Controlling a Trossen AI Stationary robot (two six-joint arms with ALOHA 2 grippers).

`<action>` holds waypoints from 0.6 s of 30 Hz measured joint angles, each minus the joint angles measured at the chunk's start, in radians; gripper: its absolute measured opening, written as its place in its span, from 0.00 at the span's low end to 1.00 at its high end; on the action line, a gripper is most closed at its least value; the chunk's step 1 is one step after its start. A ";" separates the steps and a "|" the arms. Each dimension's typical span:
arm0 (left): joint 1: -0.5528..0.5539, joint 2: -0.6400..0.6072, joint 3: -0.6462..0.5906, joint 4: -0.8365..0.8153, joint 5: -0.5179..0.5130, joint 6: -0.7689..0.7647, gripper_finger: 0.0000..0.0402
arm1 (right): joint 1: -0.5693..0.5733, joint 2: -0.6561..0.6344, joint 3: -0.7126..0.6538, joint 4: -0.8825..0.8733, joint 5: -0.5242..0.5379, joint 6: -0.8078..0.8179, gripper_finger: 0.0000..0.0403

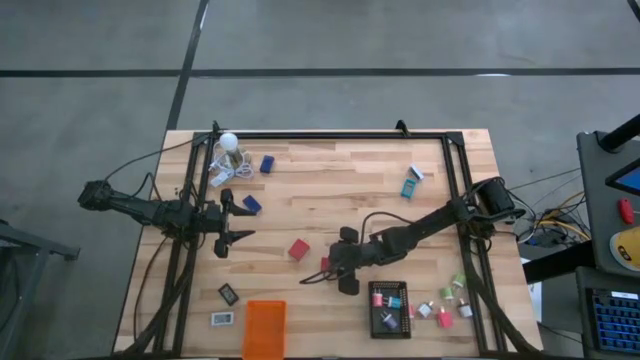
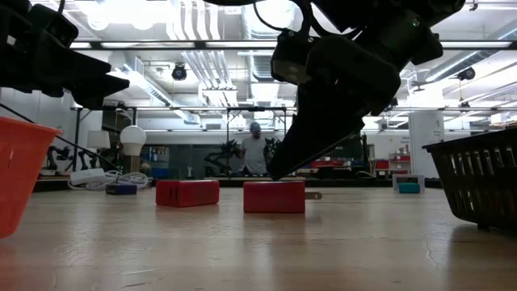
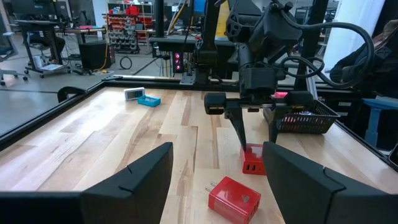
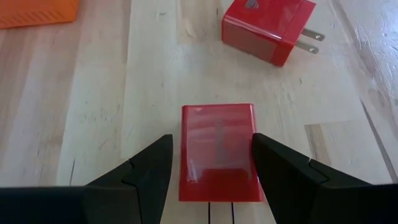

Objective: Pick & Place Office items
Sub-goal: Put the right red charger adapter into the black bin

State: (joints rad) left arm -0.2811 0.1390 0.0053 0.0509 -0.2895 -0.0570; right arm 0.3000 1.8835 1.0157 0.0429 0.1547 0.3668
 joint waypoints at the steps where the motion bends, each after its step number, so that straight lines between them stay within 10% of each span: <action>1: 0.000 0.000 0.000 0.000 0.000 0.000 0.63 | 0.000 0.000 0.000 0.000 0.000 0.000 0.53; 18: 0.000 0.000 0.000 0.000 0.000 0.000 0.63 | 0.001 0.000 -0.002 0.000 0.001 0.027 0.64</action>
State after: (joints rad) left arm -0.2810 0.1390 0.0055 0.0509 -0.2893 -0.0570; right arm 0.3008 1.8835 1.0138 0.0433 0.1558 0.3936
